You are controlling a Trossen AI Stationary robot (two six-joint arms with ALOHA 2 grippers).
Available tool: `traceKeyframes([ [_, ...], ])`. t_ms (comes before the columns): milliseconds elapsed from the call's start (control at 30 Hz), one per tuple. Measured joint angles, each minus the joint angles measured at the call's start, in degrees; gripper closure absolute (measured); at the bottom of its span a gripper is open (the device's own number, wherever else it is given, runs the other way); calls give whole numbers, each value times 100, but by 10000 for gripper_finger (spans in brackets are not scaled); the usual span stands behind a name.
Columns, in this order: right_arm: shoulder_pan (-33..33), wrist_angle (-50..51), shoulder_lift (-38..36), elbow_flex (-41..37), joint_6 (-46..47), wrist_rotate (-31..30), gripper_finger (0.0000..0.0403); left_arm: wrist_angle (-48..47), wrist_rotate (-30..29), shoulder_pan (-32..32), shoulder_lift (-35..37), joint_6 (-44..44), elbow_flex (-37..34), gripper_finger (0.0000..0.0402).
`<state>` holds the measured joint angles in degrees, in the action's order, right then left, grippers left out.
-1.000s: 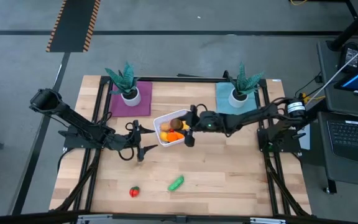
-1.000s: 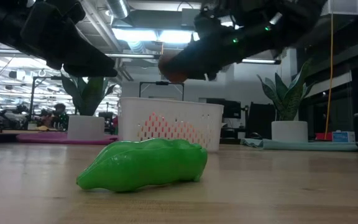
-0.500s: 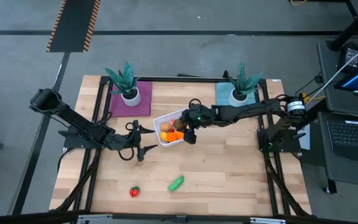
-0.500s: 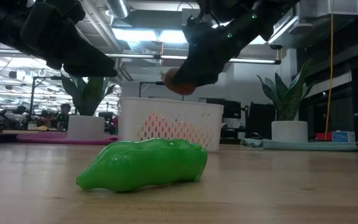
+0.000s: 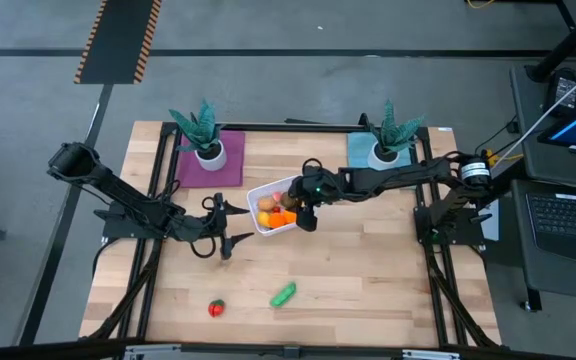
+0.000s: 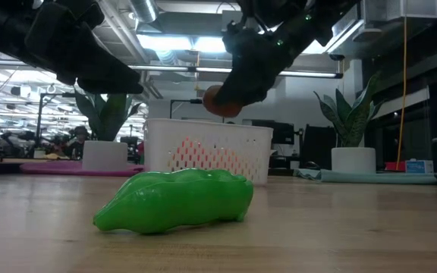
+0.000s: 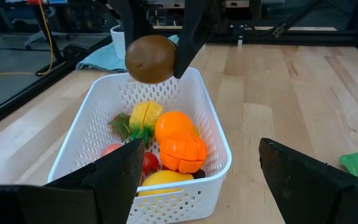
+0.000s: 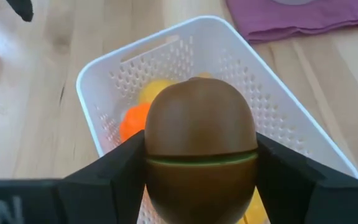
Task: Pick and placing Produce into tupperware
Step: Put the brown kiwi into the white bin, then put the red strawberry into the white bin
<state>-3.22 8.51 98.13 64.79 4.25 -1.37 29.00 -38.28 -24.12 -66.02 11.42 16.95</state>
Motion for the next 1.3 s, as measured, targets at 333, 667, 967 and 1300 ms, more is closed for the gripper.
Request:
traceKeyframes([
  [333,0,-135,292,-6,-53,-47,158,-7,0,0,0,0,0,93],
  [667,-37,-624,849,-11,-313,-200,158,-123,4,-2,-2,4,2,93],
  [967,-111,-857,909,-11,-398,-205,158,-123,4,-2,-2,4,2,93],
  [1300,-109,-913,909,-11,-262,-203,17,-125,4,-4,-2,4,2,93],
])
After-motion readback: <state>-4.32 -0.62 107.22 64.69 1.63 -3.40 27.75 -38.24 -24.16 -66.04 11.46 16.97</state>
